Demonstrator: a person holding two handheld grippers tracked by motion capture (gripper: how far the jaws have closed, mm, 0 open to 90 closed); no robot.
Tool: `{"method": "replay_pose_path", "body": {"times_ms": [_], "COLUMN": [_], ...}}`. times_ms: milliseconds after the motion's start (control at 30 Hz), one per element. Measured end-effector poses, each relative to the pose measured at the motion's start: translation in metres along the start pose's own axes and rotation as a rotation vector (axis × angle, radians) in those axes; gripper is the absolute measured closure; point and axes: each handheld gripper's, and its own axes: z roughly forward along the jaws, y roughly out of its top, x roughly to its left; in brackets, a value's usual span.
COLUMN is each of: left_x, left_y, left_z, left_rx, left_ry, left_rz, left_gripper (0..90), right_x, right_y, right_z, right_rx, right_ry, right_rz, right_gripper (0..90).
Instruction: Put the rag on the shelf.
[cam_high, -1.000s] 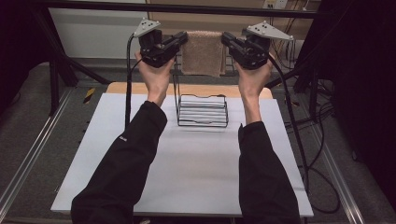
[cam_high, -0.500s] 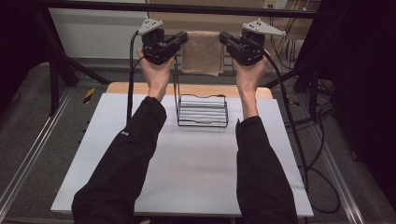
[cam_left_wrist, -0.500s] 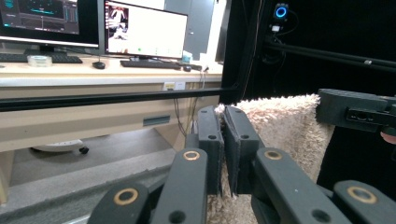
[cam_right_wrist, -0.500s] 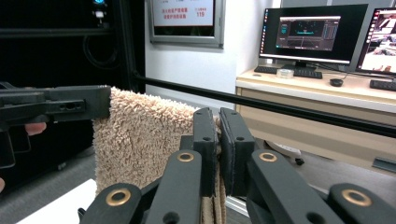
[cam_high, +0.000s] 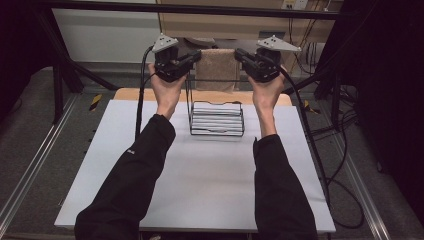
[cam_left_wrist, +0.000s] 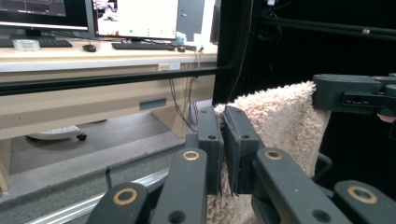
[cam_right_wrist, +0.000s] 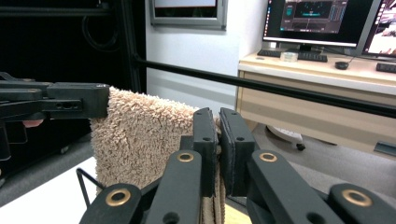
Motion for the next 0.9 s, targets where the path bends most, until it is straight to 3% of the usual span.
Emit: {"method": "replay_pose_path", "body": {"times_ms": [700, 900], "left_x": [-0.006, -0.008], "left_y": [-0.012, -0.016], "left_z": [-0.012, -0.015], "left_rx": [0.011, 0.044], "left_ry": [-0.040, -0.051], "left_rz": [0.006, 0.012], "left_gripper": [84.6, 84.5], "right_x": [0.004, 0.007], "right_y": [-0.014, -0.018], "right_z": [-0.012, -0.019], "right_rx": [0.006, 0.014], "right_ry": [0.025, 0.043], "right_rz": [-0.009, -0.012], "right_gripper": [85.5, 85.2]}}
